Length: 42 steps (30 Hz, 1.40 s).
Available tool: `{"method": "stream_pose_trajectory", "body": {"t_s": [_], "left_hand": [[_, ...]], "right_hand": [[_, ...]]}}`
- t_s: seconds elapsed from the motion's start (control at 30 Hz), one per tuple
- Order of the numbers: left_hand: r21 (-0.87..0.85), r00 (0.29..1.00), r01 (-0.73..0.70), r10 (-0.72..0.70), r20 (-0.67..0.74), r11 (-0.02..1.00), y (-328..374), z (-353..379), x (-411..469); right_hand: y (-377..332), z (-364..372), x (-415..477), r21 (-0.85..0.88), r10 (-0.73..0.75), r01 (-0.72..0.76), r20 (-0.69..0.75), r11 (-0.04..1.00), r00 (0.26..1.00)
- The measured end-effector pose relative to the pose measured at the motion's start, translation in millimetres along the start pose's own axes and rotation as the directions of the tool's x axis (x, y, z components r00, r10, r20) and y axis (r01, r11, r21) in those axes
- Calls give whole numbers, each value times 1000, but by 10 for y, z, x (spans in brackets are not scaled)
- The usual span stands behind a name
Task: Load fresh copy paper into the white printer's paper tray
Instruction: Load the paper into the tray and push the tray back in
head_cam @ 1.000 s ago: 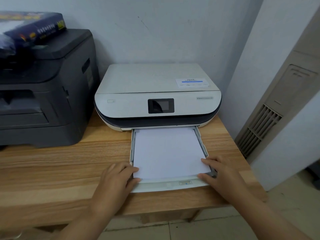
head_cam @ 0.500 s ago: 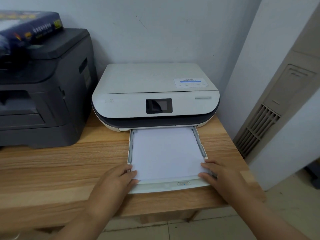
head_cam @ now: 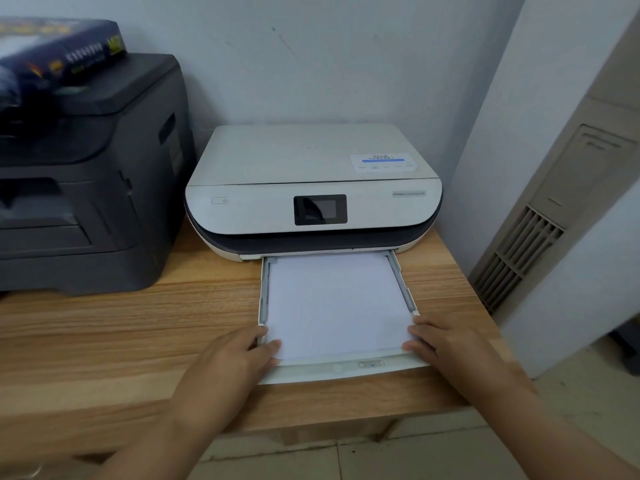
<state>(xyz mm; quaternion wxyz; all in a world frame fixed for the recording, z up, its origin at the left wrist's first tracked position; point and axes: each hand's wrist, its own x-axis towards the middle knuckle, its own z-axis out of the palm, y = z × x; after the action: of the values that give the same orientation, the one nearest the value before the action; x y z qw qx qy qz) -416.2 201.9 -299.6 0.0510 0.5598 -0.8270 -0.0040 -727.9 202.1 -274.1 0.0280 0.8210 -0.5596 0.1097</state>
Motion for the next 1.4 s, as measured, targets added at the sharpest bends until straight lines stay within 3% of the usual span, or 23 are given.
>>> {"method": "stream_pose_trajectory", "body": {"t_s": [0.23,0.63,0.9,1.03,1.4], "left_hand": [[-2,999,-12,12,-33,1000,9,-55,6],[-50,998,21,-24,-54,999,26,-82,-8],[-270,992,96,-114,-52,958,81,-117,9],[-272,993,107,-117,-22,956,71,-141,9],[-290,990,135,-143,-8,948,64,-99,10]], "right_hand": [[48,62,-16,100,140,-149,90,984,986],[30,82,-22,126,143,-154,89,980,986],[-9,17,38,136,180,-198,136,971,974],[39,-37,58,146,184,-218,212,965,960],[55,-28,59,145,162,-197,223,970,961]]}}
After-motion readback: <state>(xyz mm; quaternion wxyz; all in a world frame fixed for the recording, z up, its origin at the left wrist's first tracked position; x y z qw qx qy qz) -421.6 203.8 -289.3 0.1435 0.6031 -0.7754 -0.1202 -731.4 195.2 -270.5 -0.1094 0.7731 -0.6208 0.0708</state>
